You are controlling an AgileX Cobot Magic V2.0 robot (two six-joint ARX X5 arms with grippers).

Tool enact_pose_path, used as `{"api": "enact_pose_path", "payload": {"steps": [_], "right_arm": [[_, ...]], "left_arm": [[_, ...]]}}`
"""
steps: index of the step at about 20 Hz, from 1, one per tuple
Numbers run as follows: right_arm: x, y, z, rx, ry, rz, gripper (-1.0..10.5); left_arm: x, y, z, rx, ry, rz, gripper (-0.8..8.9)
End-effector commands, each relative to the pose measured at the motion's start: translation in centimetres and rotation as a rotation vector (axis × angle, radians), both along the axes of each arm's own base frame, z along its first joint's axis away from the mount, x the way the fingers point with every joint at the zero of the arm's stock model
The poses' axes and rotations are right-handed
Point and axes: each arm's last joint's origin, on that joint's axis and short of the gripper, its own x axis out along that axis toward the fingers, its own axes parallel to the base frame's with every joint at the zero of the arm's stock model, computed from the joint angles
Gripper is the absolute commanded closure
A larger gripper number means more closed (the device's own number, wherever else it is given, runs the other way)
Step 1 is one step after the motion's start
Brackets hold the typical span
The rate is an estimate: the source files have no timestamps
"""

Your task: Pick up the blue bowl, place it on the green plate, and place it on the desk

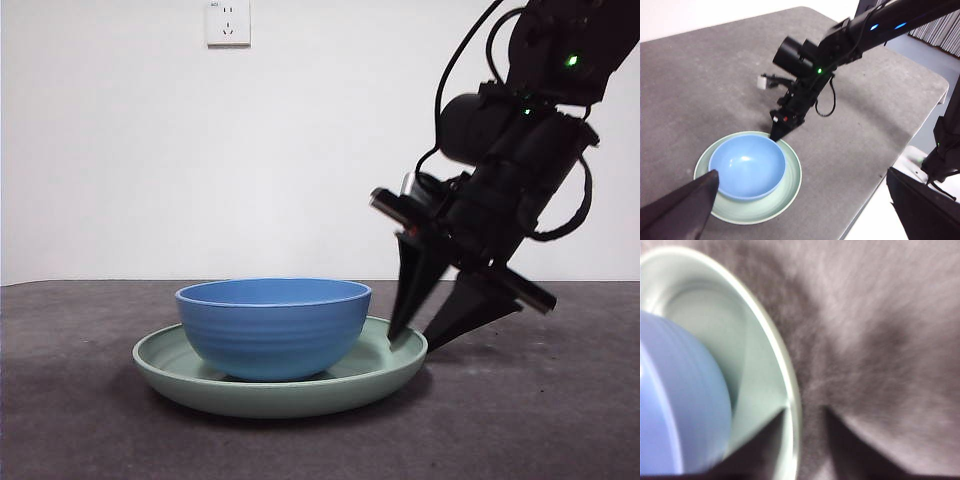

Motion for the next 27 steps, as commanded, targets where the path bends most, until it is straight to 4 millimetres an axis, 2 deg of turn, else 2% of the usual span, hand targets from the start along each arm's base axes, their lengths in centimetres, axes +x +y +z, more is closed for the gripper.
{"api": "enact_pose_path", "payload": {"steps": [1,4,6,9,11,16,20,23,27], "right_arm": [[0.3,-0.2,1.4,0.011,-0.035,-0.014,6.1],[-0.3,-1.2,3.2,0.002,-0.055,-0.038,5.7],[-1.1,-2.0,4.6,-0.065,-0.088,-0.065,5.5],[-3.0,-3.3,7.2,-0.186,-0.134,-0.093,4.3],[-4.9,-4.1,9.4,-0.234,-0.167,-0.088,4.3],[-11.8,-6.0,15.3,-0.235,-0.306,-0.087,3.7],[-17.9,-7.9,18.8,-0.167,-0.462,-0.068,3.7],[-22.2,-9.5,20.2,-0.108,-0.570,-0.050,3.7],[-26.3,-11.6,20.5,-0.070,-0.643,-0.059,3.7]], "left_arm": [[-0.1,0.0,0.4,-0.007,-0.020,-0.009,1.26],[-0.1,0.1,0.4,-0.008,-0.020,-0.009,1.26],[-0.2,0.1,0.4,-0.005,-0.018,-0.009,1.26],[-0.2,0.2,0.1,0.020,0.003,-0.009,1.26],[-0.3,0.2,-0.1,0.037,0.019,-0.009,1.26],[-0.4,0.4,-0.6,0.074,0.057,-0.007,1.26],[-0.5,0.5,-0.7,0.078,0.076,-0.001,1.26],[-0.5,0.5,-0.7,0.077,0.075,-0.001,1.26],[-0.5,0.5,-0.7,0.077,0.076,-0.001,1.26]]}}
